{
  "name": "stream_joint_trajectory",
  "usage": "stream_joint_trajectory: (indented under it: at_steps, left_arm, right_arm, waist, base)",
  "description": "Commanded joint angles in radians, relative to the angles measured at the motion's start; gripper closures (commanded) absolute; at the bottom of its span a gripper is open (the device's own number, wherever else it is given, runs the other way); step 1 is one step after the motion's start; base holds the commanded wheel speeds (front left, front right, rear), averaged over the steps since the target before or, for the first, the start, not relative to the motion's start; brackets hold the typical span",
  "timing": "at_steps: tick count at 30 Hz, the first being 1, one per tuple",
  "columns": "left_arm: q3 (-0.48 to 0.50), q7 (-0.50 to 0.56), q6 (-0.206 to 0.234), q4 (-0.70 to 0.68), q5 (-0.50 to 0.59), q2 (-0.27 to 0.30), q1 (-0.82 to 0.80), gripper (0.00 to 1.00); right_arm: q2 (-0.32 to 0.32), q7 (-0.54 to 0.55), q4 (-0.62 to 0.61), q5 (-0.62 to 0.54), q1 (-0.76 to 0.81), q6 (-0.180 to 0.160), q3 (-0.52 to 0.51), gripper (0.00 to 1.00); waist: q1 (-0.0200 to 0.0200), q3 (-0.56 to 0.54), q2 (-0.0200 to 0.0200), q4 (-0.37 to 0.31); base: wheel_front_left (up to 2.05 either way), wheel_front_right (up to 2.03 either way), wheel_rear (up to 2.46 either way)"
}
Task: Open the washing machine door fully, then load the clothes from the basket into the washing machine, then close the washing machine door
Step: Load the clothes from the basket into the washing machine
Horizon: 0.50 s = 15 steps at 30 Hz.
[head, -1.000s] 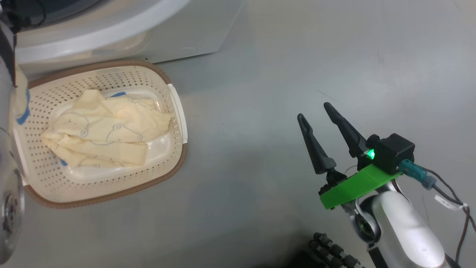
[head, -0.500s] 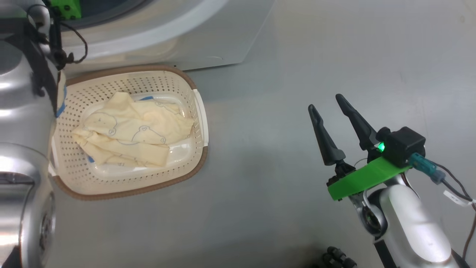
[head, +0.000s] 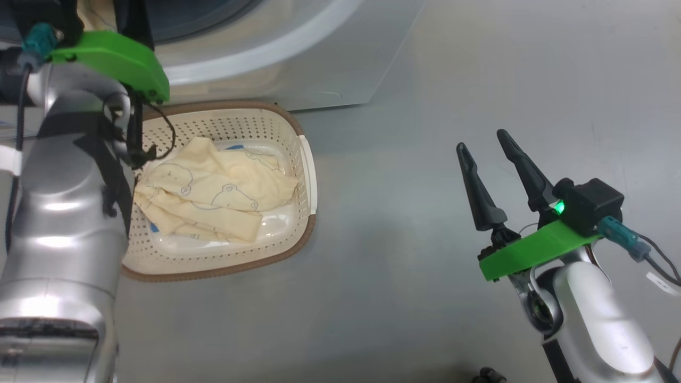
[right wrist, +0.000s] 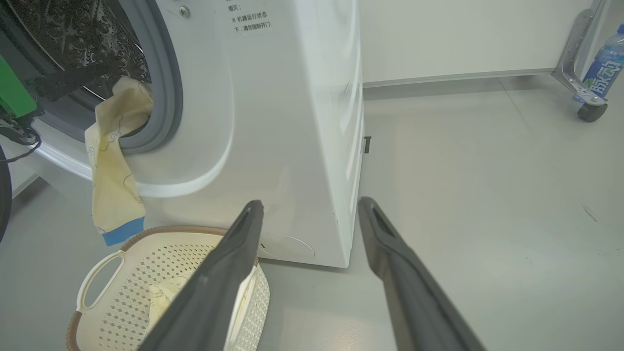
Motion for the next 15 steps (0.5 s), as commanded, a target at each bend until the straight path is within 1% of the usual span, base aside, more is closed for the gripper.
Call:
stream_joint_trajectory:
  at_steps: [1, 6, 7, 15]
  left_arm:
    - [0.010, -0.011, 0.002, -0.080, -0.006, 0.032, 0.049, 0.00]
    - [0.008, -0.011, 0.002, -0.220, -0.010, 0.028, 0.183, 0.00]
    - [0.008, -0.011, 0.002, -0.220, -0.010, 0.028, 0.183, 0.00]
    - [0.018, -0.011, 0.010, -0.451, -0.023, 0.022, 0.437, 0.00]
  right_arm:
    - [-0.001, -0.007, -0.031, -0.007, 0.013, 0.004, 0.010, 0.00]
    - [-0.001, -0.007, -0.032, -0.006, 0.018, 0.004, 0.002, 0.00]
    - [-0.001, -0.007, -0.032, -0.006, 0.018, 0.004, 0.002, 0.00]
    - [-0.001, -0.007, -0.033, -0.004, 0.030, 0.004, -0.001, 0.00]
  waist:
    - [0.0001, -0.005, 0.0000, 0.007]
    - [0.0001, -0.018, 0.0000, 0.017]
    - [0.0001, -0.018, 0.0000, 0.017]
    - [0.0001, -0.043, 0.0000, 0.022]
  base:
    - [0.00, 0.00, 0.00]
    - [0.00, 0.00, 0.00]
    - [0.00, 0.00, 0.00]
    - [0.00, 0.00, 0.00]
